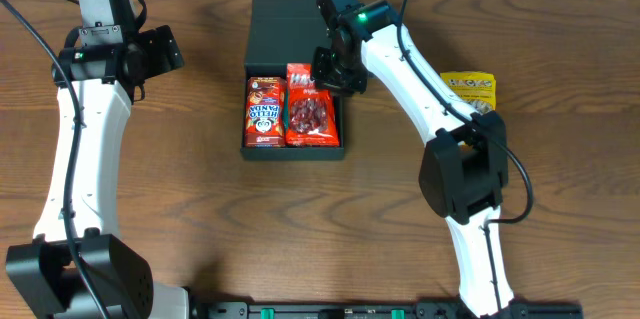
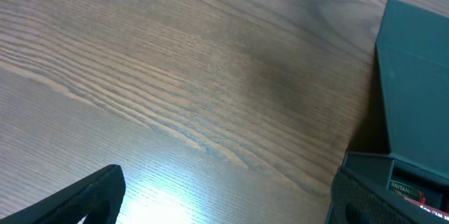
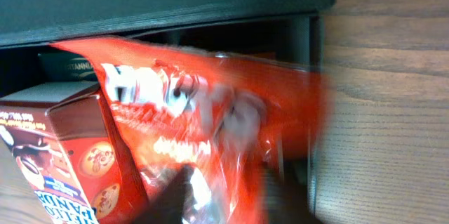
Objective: Pack container
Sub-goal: 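Drop the red Hacks bag into the black box beside Hello Panda, then move the right gripper to the yellow Hacks bag and grasp it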
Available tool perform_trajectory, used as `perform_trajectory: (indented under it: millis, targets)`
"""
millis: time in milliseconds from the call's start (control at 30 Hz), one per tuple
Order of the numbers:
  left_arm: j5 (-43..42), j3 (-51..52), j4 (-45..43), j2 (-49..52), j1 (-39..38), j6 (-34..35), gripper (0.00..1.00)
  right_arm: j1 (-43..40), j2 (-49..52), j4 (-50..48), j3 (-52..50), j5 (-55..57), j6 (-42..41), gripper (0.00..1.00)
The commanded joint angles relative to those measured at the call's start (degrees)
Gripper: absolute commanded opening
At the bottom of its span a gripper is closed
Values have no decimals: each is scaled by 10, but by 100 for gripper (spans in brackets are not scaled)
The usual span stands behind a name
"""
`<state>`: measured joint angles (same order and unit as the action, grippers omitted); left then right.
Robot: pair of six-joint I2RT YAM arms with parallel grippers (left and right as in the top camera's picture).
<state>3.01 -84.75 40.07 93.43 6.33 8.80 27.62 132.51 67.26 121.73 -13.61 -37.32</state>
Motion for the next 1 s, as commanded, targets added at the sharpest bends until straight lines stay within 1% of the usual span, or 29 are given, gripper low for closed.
perform_trajectory:
  millis: [0, 67, 167, 367, 400, 433, 467, 533, 600, 700, 767, 833, 967]
  targets:
    - [0, 2, 0, 7, 1, 2, 95, 3, 4, 0, 0, -1, 41, 99]
    - [0, 2, -1, 7, 1, 2, 95, -3, -3, 0, 6, -23, 59, 99]
    - [0, 2, 0, 7, 1, 2, 95, -22, -23, 9, 38, -66, 108, 99]
    - [0, 2, 0, 7, 1, 2, 95, -94, -104, 66, 134, -78, 234, 99]
    - [0, 2, 1, 7, 1, 3, 95, -120, -129, 78, 146, -56, 271, 99]
    - [0, 2, 2, 7, 1, 3, 95, -139, -143, 87, 148, -20, 280, 99]
    - [0, 2, 2, 7, 1, 3, 95, -167, -158, 103, 148, 44, 280, 99]
    - [-1, 2, 2, 7, 1, 7, 95, -221, -163, 139, 148, 130, 294, 99]
    - [-1, 2, 2, 7, 1, 7, 95, -276, -152, 170, 139, 148, 324, 94]
    - [-1, 2, 2, 7, 1, 7, 95, -330, -125, 176, 108, 131, 372, 90]
    - [-1, 2, 5, 7, 0, 7, 95, -367, -99, 172, 75, 90, 409, 89]
    - [0, 2, 11, 7, 0, 7, 95, -396, -80, 156, 40, 51, 433, 86]
    - [0, 2, 19, 7, 0, 6, 95, -438, -57, 109, -23, -18, 458, 84]
